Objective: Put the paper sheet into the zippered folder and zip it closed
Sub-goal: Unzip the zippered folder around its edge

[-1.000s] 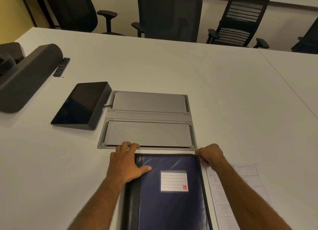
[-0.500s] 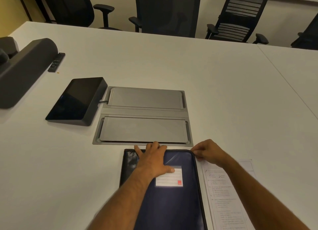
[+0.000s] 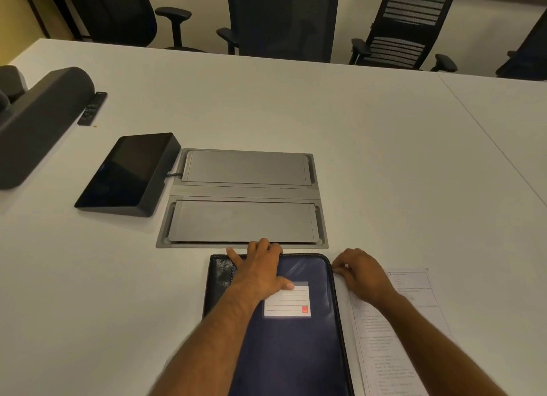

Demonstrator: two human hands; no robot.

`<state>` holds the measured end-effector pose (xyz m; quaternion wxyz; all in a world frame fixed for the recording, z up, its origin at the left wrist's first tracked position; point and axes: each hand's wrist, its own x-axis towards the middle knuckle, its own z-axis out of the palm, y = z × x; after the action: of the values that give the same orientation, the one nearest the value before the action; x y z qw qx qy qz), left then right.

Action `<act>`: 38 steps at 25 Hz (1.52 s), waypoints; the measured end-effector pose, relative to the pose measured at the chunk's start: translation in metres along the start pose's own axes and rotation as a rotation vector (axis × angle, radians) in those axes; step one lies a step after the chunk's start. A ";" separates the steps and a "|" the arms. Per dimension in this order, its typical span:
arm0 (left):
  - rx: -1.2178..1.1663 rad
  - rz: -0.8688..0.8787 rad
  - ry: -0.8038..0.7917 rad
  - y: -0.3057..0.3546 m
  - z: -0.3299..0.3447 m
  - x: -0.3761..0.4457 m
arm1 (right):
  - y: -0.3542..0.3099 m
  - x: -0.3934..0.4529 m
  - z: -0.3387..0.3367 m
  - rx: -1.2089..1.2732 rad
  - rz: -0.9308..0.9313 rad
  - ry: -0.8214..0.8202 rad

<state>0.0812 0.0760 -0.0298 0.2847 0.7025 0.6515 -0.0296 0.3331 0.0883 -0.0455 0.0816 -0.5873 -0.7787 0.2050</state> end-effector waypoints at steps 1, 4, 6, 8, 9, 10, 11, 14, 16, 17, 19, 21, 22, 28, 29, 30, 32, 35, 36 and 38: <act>0.001 -0.004 0.000 0.001 -0.001 0.000 | 0.002 -0.009 0.001 0.001 -0.012 0.014; 0.003 -0.009 -0.001 0.002 -0.002 -0.001 | 0.003 -0.033 0.005 -0.008 -0.070 -0.002; 0.005 -0.009 0.002 0.003 -0.001 -0.001 | 0.000 -0.049 0.008 -0.005 -0.100 -0.032; 0.013 -0.012 0.008 0.003 0.000 -0.001 | 0.000 -0.064 0.010 0.011 -0.118 -0.051; 0.019 -0.013 0.012 0.002 0.001 -0.001 | 0.000 -0.073 0.011 0.022 -0.124 -0.058; 0.027 -0.013 0.016 0.002 0.002 0.000 | 0.001 -0.081 0.013 0.037 -0.128 -0.066; 0.037 -0.013 0.020 0.002 0.003 0.000 | 0.001 -0.089 0.014 0.056 -0.130 -0.071; 0.064 -0.012 0.029 0.001 0.006 0.001 | 0.001 -0.106 0.020 0.100 -0.132 -0.077; 0.086 -0.015 0.034 0.001 0.008 0.002 | 0.001 -0.116 0.023 0.111 -0.136 -0.076; 0.097 -0.018 0.038 0.001 0.009 0.002 | 0.002 -0.121 0.024 0.118 -0.137 -0.075; 0.121 -0.025 0.043 0.002 0.011 0.002 | 0.002 -0.131 0.027 0.152 -0.129 -0.066; 0.158 -0.033 0.040 0.004 0.012 0.001 | 0.001 -0.135 0.028 0.184 -0.116 -0.042; 0.184 -0.032 0.042 0.005 0.012 -0.001 | 0.000 -0.136 0.029 0.193 -0.104 -0.032; 0.303 0.238 0.108 0.028 0.014 -0.021 | -0.009 -0.140 0.028 0.175 -0.074 -0.020; 0.306 0.293 0.056 0.035 0.017 -0.028 | -0.011 -0.140 0.027 0.171 -0.070 -0.013; 0.312 0.334 -0.014 0.043 0.020 -0.035 | -0.012 -0.141 0.027 0.173 -0.063 -0.004; 0.350 0.384 -0.147 0.057 0.028 -0.048 | -0.014 -0.142 0.028 0.198 -0.035 0.019; 0.447 0.416 -0.254 0.075 0.039 -0.064 | -0.016 -0.142 0.028 0.193 0.000 0.031; 0.478 0.415 -0.279 0.080 0.042 -0.069 | -0.017 -0.141 0.027 0.176 -0.001 0.026; 0.531 0.395 -0.316 0.087 0.046 -0.076 | -0.018 -0.139 0.025 0.151 -0.003 0.018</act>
<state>0.1665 -0.0117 -0.0055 0.1896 0.8510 0.4209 -0.2505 0.3491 -0.0532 -0.0445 0.1331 -0.5801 -0.7611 0.2579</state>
